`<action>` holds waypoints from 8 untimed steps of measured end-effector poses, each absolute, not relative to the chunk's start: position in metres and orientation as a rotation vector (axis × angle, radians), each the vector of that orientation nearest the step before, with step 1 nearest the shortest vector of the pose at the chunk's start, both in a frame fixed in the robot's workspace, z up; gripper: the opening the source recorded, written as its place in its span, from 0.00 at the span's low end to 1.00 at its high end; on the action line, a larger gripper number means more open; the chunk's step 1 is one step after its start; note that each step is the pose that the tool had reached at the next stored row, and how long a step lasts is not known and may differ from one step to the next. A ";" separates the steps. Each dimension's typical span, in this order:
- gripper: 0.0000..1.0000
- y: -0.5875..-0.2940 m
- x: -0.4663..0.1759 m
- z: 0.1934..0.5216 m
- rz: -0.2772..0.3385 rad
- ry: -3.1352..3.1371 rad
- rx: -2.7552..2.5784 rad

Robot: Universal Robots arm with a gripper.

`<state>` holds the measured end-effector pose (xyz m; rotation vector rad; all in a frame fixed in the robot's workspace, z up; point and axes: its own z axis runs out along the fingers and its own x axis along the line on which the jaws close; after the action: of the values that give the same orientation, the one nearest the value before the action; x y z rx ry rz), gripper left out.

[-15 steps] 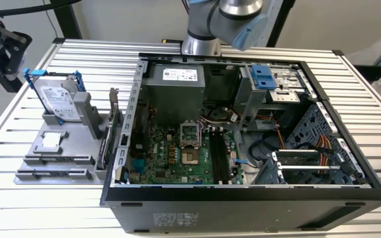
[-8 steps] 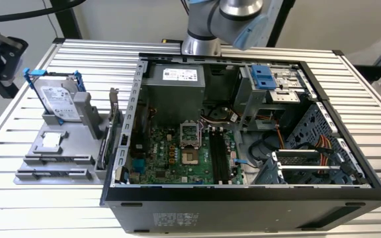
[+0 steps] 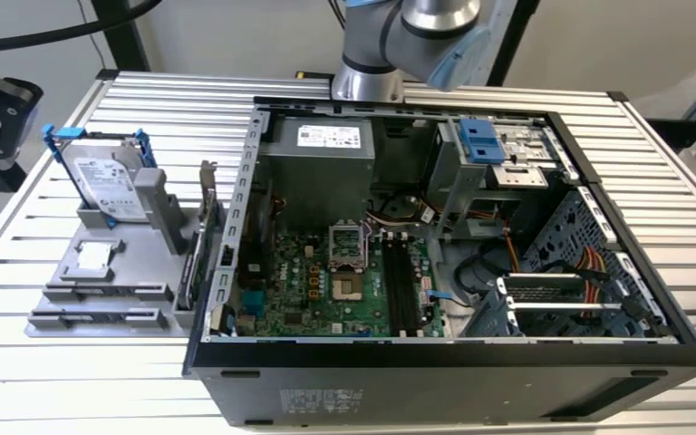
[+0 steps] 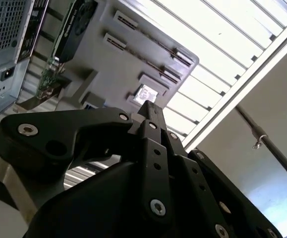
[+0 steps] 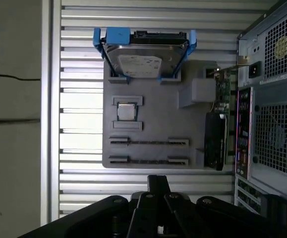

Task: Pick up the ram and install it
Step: 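Pick up the ram and move it above insertion slot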

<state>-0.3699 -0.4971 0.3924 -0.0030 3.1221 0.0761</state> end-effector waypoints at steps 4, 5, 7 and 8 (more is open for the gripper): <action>0.00 -0.498 -0.370 0.392 0.076 3.122 -0.004; 0.00 -0.498 -0.370 0.392 0.076 3.122 -0.004; 0.00 -0.498 -0.370 0.392 0.076 3.122 -0.004; 0.00 -0.498 -0.370 0.392 0.076 3.122 -0.004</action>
<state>-0.3699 -0.4980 0.3925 -0.0037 3.1221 0.0761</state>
